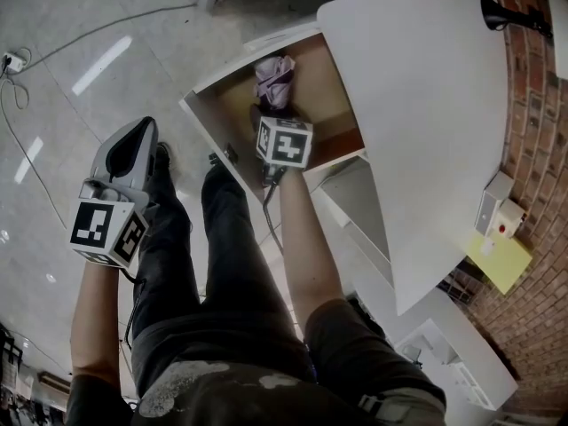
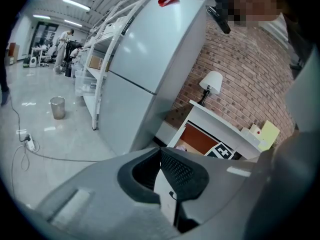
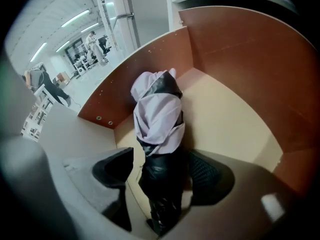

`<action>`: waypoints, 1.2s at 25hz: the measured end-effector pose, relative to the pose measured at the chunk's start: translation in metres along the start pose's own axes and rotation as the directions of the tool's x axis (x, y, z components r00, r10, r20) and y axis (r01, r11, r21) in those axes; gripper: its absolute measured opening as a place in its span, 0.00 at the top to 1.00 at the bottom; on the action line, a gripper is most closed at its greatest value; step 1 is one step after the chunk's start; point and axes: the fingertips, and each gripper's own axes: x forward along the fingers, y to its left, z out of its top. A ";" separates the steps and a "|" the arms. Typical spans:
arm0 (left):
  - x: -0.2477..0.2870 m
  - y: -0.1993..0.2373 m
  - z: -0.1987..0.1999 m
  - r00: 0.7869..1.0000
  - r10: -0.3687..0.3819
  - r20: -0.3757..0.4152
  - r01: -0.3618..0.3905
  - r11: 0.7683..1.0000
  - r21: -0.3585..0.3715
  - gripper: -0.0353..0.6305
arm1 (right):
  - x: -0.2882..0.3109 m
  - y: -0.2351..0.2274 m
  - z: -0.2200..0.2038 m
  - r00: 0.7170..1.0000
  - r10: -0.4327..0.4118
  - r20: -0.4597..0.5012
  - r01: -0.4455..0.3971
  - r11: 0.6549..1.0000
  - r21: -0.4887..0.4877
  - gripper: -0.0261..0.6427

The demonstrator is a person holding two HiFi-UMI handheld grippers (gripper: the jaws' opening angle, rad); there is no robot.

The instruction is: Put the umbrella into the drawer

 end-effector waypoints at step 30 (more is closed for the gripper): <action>-0.145 -0.006 0.159 0.977 -0.102 0.187 0.080 0.989 0.124 0.93 | -0.286 0.113 0.135 0.891 0.075 0.448 -0.094 0.995 0.022 0.52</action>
